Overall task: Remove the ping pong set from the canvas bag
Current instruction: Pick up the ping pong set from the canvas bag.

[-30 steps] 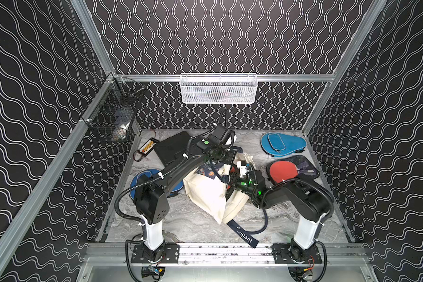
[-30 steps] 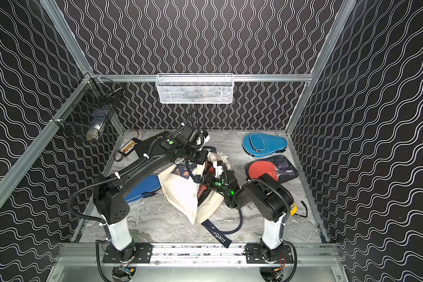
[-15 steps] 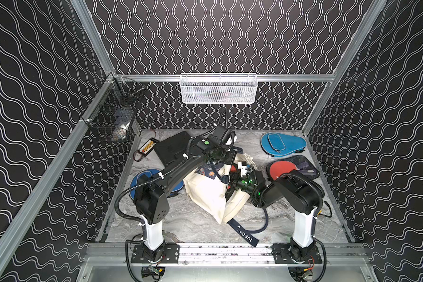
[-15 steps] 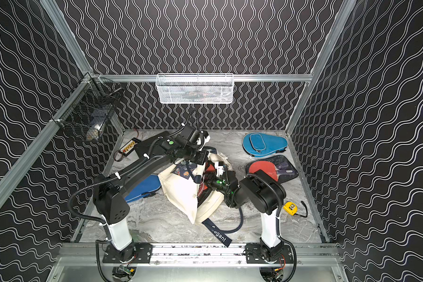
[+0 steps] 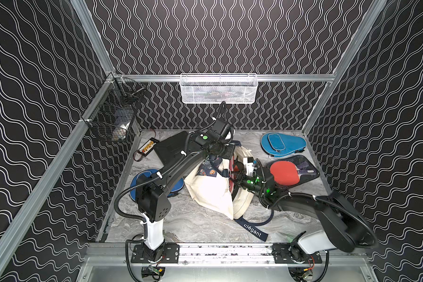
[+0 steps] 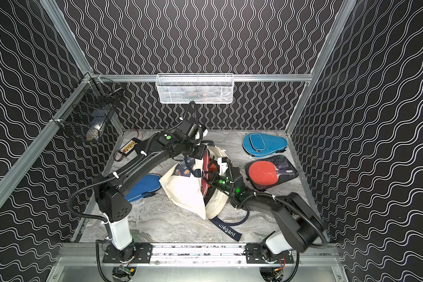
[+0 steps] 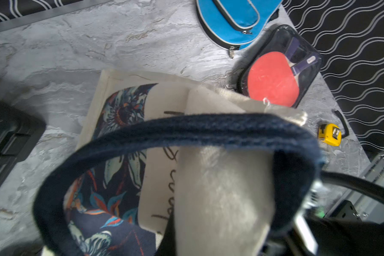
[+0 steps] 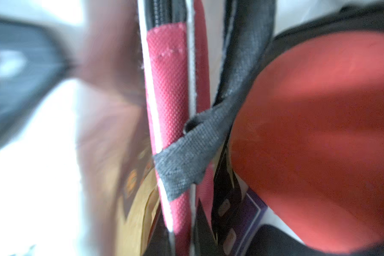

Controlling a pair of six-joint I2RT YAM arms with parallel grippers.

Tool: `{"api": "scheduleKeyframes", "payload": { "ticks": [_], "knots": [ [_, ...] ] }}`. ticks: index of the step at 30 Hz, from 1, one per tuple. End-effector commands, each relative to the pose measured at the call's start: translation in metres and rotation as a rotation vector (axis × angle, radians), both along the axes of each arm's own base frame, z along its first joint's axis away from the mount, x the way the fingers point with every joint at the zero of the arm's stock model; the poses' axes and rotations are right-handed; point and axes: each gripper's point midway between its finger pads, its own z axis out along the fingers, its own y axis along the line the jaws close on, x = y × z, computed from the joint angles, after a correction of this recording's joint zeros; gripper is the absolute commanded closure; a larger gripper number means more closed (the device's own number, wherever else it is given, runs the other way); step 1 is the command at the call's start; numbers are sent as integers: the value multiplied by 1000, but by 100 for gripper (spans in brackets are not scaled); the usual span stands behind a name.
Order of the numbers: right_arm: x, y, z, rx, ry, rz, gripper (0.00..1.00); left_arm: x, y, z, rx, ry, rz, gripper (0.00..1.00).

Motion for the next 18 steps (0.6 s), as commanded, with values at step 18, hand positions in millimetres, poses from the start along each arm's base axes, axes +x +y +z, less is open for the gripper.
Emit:
{"api": "scheduleKeyframes", "payload": {
  "ticks": [18],
  "knots": [
    [-40,-42,88,-302,-80,44,100,-26,95,8,-80,43,157,100]
  ]
}}
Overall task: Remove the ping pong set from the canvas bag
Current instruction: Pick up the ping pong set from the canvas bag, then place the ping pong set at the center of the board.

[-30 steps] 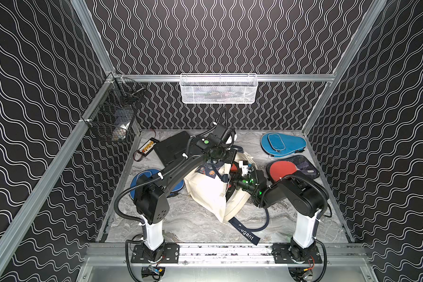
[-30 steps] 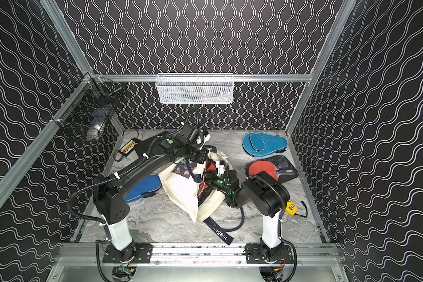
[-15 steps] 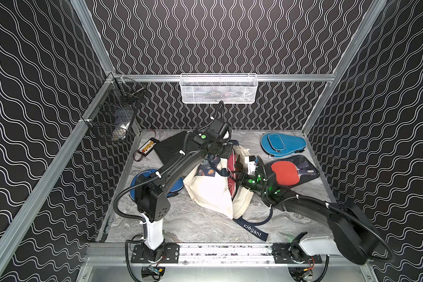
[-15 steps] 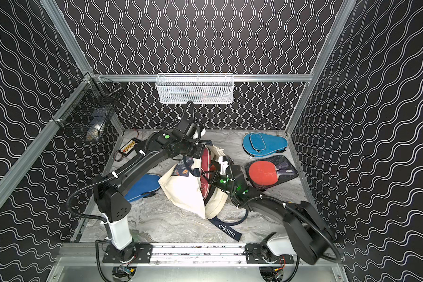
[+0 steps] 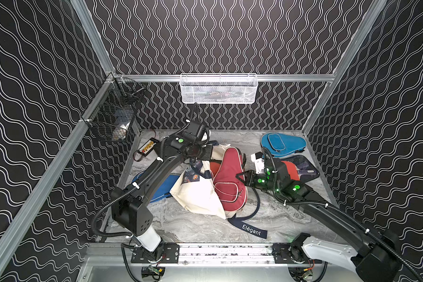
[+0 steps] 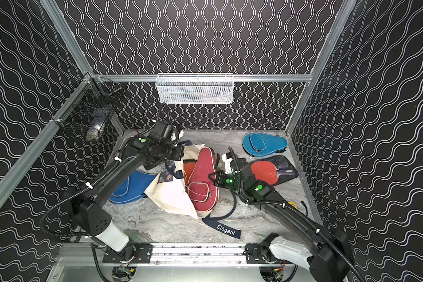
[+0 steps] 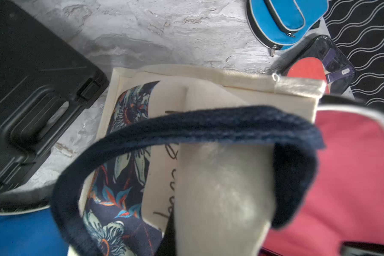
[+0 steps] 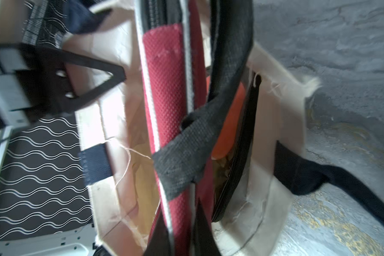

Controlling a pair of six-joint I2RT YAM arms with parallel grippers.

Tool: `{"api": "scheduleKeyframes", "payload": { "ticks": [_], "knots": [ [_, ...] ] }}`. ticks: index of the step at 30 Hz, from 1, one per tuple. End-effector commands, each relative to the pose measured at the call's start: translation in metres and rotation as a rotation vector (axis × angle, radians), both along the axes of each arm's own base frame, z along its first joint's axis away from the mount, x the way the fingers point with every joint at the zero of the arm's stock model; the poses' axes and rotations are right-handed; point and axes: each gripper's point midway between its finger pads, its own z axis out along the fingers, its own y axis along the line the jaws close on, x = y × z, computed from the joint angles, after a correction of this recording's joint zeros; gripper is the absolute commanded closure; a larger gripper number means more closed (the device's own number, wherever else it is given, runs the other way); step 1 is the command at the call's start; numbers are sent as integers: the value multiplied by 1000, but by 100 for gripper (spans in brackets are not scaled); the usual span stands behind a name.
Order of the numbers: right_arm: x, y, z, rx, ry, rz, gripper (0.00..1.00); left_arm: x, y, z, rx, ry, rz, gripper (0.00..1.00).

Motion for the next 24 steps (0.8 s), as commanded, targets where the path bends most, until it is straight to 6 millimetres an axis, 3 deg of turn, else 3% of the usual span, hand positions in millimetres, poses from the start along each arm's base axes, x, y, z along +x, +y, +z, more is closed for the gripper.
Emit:
{"api": "scheduleKeyframes", "payload": {
  "ticks": [1,7,9,13,17,24],
  "knots": [
    [3,-3,34,4,-91,4,100,-4,-2,9,-67,-6,-6,100],
    [30,-26,91,38,-175,-63,100,-18,8,0,-76,16,-8,100],
    [45,-40,115,89,-200,-99,100,-22,11,-5,-87,23,-5,100],
    [85,-81,132,163,-216,-221,100,-29,13,-17,-102,46,-5,100],
    [125,-124,124,221,-211,-386,100,-34,14,-26,-112,60,0,100],
    [195,-182,59,361,-151,-654,100,-40,10,-35,-145,71,-9,100]
  ]
}}
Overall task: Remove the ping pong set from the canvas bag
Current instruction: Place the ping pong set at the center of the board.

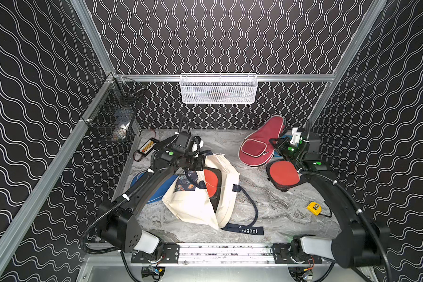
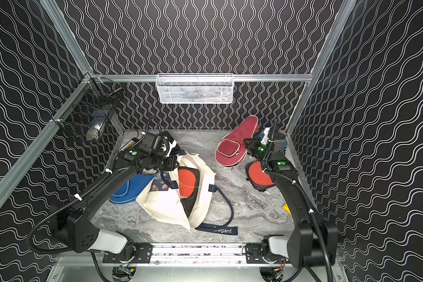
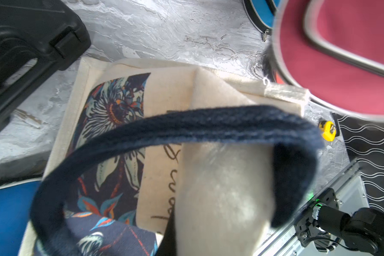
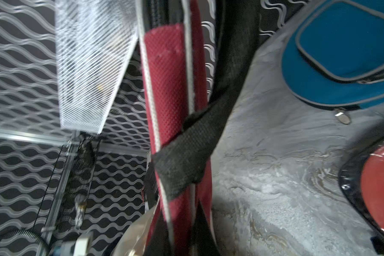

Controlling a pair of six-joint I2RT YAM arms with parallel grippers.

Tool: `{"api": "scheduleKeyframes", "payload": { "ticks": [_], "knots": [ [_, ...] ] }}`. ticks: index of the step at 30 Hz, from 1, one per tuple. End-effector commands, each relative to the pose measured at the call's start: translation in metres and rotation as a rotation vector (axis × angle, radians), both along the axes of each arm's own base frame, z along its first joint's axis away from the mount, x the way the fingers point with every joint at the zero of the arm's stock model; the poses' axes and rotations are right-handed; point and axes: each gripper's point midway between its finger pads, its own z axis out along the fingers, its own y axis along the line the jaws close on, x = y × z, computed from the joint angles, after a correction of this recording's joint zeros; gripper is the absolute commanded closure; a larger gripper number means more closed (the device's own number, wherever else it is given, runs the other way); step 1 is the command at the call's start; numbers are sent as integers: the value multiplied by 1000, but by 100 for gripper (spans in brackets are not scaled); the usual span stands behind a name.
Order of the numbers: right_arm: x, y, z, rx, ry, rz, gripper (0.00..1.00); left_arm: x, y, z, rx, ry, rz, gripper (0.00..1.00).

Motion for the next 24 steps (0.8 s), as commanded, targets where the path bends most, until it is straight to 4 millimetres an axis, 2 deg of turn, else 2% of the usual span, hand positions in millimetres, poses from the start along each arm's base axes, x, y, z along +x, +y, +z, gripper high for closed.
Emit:
{"api": "scheduleKeyframes", "payload": {
  "ticks": [1,6,11,14,17,24],
  "knots": [
    [38,-13,32,121,-195,-107,100,-5,-3,-2,-33,19,-3,100],
    [76,-24,-5,224,-185,-214,100,-8,-9,-9,-77,24,-10,100],
    [113,-12,-49,297,-148,-259,100,-9,-13,-14,-106,26,-19,100],
    [134,1,-71,320,-128,-256,100,-10,-15,-20,-113,40,-30,100],
    [154,22,-78,316,-116,-246,100,-12,-14,-23,-103,48,-34,100],
    [185,56,-126,319,-12,-276,100,-18,-11,-25,-99,42,-34,100]
  ]
}}
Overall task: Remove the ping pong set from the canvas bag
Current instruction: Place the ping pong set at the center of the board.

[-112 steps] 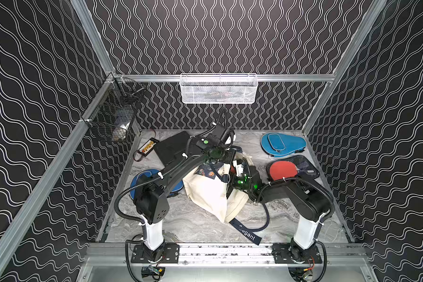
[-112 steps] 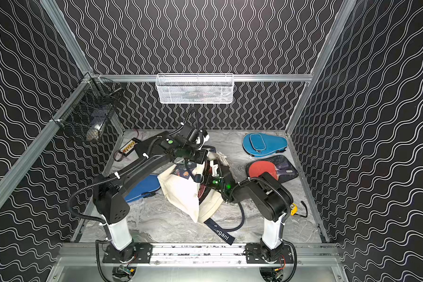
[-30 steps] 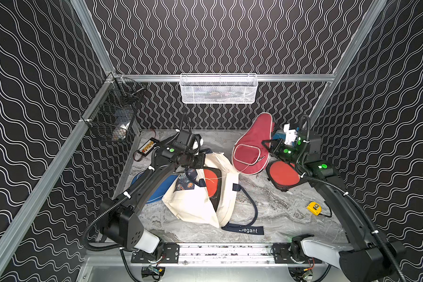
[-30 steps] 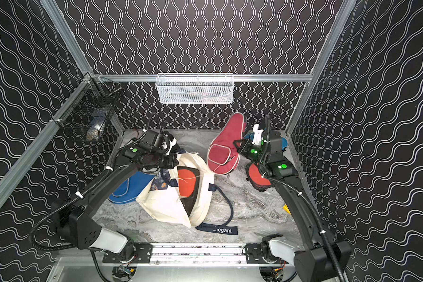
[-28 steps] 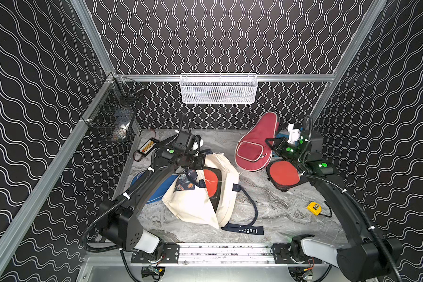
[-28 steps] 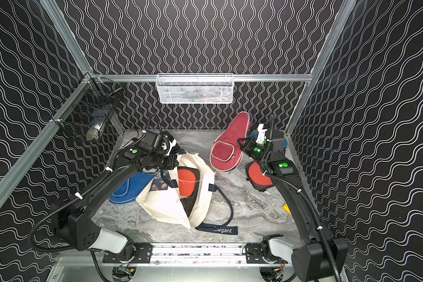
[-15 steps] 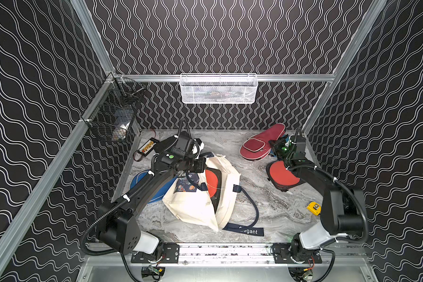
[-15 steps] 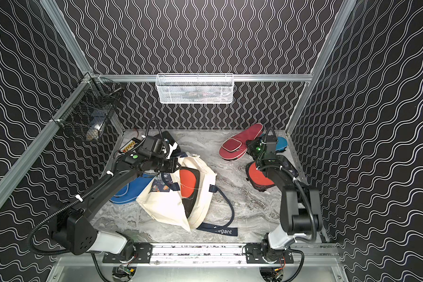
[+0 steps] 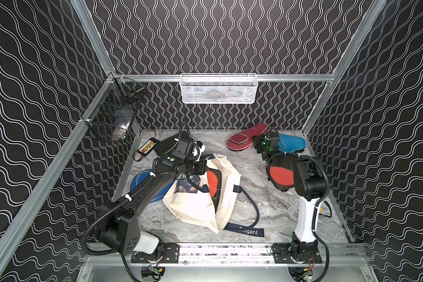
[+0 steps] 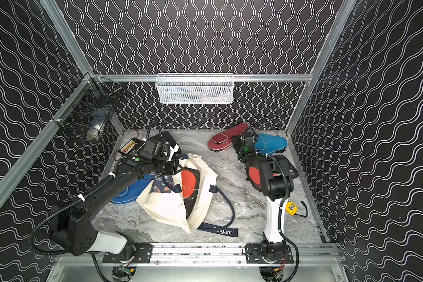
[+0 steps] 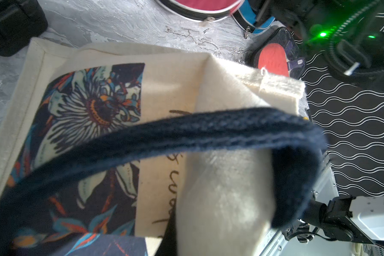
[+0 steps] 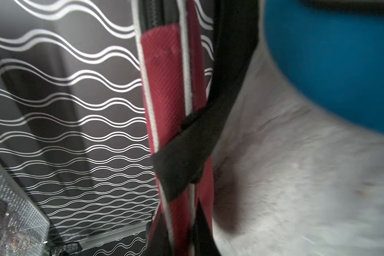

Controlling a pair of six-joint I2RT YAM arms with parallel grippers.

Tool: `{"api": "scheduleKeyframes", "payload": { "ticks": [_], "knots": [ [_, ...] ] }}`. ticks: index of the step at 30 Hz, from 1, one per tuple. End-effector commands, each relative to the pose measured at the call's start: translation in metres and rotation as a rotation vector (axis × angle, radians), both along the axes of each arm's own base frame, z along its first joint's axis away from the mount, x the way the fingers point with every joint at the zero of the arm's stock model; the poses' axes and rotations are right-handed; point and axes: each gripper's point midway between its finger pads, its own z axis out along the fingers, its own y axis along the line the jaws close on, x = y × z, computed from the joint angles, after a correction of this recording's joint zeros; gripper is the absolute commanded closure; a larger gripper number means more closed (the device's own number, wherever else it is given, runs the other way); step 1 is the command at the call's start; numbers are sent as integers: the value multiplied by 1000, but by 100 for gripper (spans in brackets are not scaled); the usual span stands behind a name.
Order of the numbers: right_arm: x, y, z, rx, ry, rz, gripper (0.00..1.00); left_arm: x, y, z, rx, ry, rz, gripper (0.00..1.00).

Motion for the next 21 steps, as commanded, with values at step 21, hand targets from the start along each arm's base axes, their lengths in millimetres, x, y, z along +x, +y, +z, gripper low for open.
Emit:
{"api": "scheduleKeyframes", "payload": {
  "ticks": [21],
  "knots": [
    [21,51,-63,151,174,-50,81,-13,5,-4,-19,-6,19,100]
  ]
}}
